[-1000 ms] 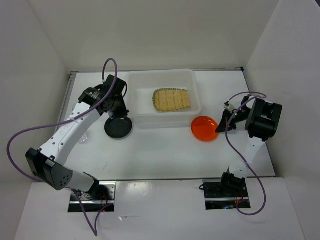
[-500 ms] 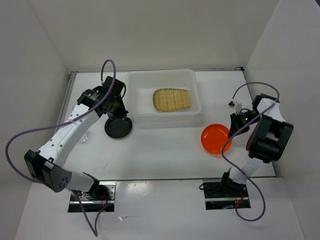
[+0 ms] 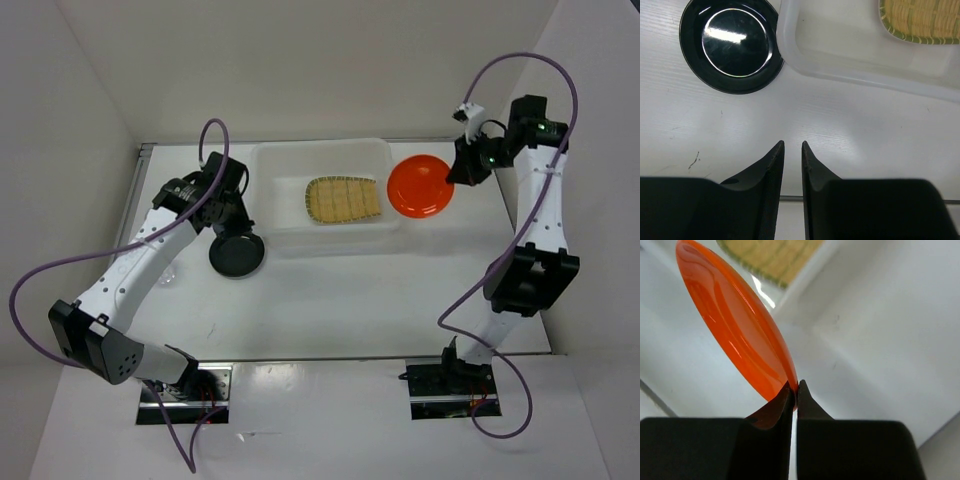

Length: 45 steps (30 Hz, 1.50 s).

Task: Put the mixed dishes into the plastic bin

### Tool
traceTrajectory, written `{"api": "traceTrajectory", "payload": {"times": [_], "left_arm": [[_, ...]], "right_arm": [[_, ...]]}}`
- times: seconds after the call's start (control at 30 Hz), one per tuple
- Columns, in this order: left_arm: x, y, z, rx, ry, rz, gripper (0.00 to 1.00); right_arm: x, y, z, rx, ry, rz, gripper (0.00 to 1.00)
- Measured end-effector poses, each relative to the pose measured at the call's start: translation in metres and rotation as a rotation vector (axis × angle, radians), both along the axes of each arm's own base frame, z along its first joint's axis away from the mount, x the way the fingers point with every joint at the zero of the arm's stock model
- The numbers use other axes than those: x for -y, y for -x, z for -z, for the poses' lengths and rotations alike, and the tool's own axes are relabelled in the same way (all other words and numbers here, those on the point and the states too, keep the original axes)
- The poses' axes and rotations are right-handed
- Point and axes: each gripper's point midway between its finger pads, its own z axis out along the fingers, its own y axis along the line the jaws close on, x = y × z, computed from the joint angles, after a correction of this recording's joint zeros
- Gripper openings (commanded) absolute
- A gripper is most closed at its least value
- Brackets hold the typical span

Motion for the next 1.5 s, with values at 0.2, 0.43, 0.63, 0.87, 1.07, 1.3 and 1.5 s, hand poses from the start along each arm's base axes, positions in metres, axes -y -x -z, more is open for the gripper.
{"api": "traceTrajectory", "payload": {"times": [0.2, 0.43, 0.63, 0.87, 1.07, 1.3, 1.5], "left_arm": [[-0.006, 0.0, 0.0, -0.004, -0.001, -0.018, 0.28], [-0.015, 0.01, -0.008, 0.012, 0.006, -0.036, 0.28], [-0.02, 0.023, -0.001, -0.007, 0.017, -0.062, 0.28], [-0.025, 0.04, 0.01, -0.054, 0.026, -0.105, 0.28], [-0.028, 0.048, 0.013, -0.07, 0.034, -0.132, 0.28], [-0.034, 0.065, 0.027, -0.097, 0.042, -0.166, 0.38], [-0.038, 0.074, 0.043, -0.104, 0.04, -0.169, 0.38]], "right_arm": [[-0.065, -0.061, -0.018, 0.033, -0.068, -0.106, 0.0], [-0.161, -0.099, 0.011, -0.021, -0.119, -0.252, 0.0], [-0.205, -0.119, 0.081, -0.149, -0.123, -0.29, 0.0], [-0.195, -0.145, 0.162, -0.257, -0.077, -0.219, 0.0], [-0.206, -0.161, 0.159, -0.183, -0.036, -0.215, 0.08], [-0.222, -0.175, 0.162, -0.123, 0.025, -0.145, 0.92], [-0.195, -0.185, 0.132, -0.081, 0.018, -0.06, 0.99]]}}
